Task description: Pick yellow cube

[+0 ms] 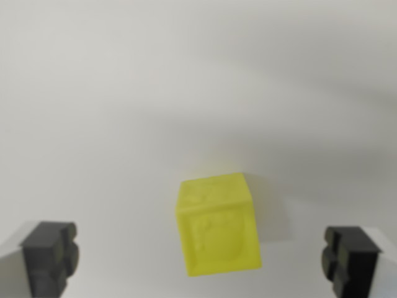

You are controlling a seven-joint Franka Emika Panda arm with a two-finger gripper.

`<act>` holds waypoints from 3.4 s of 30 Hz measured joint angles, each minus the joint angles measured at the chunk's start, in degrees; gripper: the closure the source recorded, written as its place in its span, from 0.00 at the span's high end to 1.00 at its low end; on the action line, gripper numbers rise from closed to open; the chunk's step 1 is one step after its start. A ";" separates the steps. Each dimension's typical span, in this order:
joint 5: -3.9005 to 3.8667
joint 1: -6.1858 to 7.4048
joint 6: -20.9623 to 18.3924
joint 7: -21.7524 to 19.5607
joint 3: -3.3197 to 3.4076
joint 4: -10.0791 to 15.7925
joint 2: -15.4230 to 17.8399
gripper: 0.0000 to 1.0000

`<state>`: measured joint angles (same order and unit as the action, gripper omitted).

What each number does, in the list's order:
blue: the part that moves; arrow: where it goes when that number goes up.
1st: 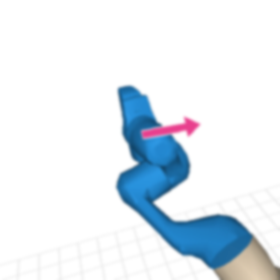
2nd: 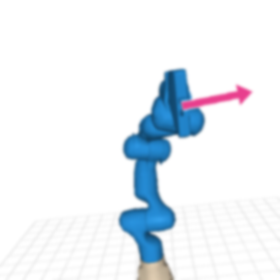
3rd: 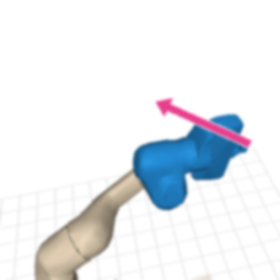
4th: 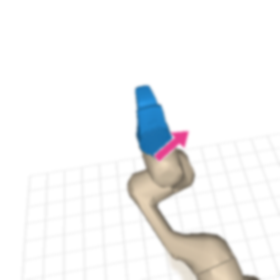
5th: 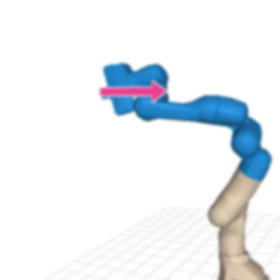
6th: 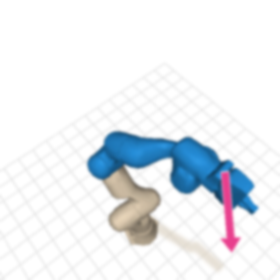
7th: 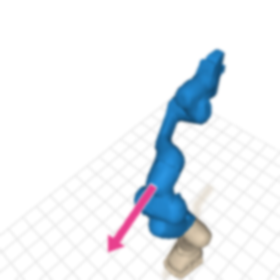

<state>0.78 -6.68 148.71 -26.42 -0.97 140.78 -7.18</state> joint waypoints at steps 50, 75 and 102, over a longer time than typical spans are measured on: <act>-2.28 -4.17 20.07 9.57 0.05 6.61 -14.29 1.00; -2.35 -4.35 18.20 9.76 -0.09 7.16 -11.84 0.00; -1.15 -4.03 8.08 10.66 -0.03 8.92 0.05 0.00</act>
<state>-0.36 -10.71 156.78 -15.76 -1.00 149.70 -7.13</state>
